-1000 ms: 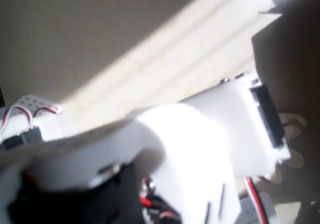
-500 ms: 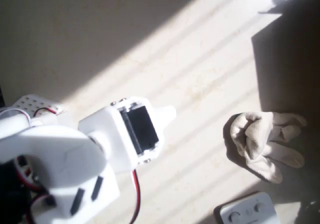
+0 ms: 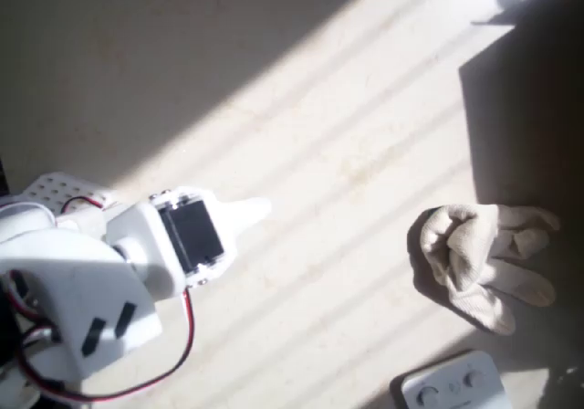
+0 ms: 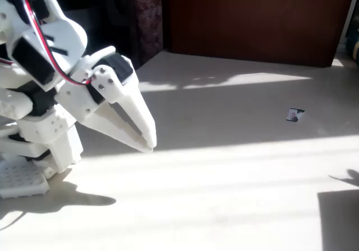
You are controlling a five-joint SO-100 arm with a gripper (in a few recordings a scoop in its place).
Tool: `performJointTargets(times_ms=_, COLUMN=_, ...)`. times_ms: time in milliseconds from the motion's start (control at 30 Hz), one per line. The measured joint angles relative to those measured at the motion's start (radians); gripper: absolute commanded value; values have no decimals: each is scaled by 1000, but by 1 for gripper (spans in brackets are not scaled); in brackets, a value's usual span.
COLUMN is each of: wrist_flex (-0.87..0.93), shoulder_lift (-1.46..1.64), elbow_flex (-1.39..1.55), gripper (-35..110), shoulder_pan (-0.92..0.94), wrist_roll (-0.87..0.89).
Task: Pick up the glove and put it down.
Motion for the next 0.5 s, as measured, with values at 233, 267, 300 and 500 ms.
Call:
performJointTargets(times_ms=233, wrist_flex=-60, shoulder_lift=135, elbow_flex=155, gripper=0, shoulder_pan=0, wrist_roll=0)
performJointTargets(times_ms=267, wrist_flex=-71, shoulder_lift=152, elbow_flex=178, gripper=0, shoulder_pan=0, wrist_roll=0)
performJointTargets(times_ms=300, wrist_flex=-80, shoulder_lift=167, elbow_flex=198, gripper=0, shoulder_pan=0, wrist_roll=0)
performJointTargets(times_ms=500, wrist_flex=-94, shoulder_lift=230, elbow_flex=281, gripper=0, shoulder_pan=0, wrist_roll=0)
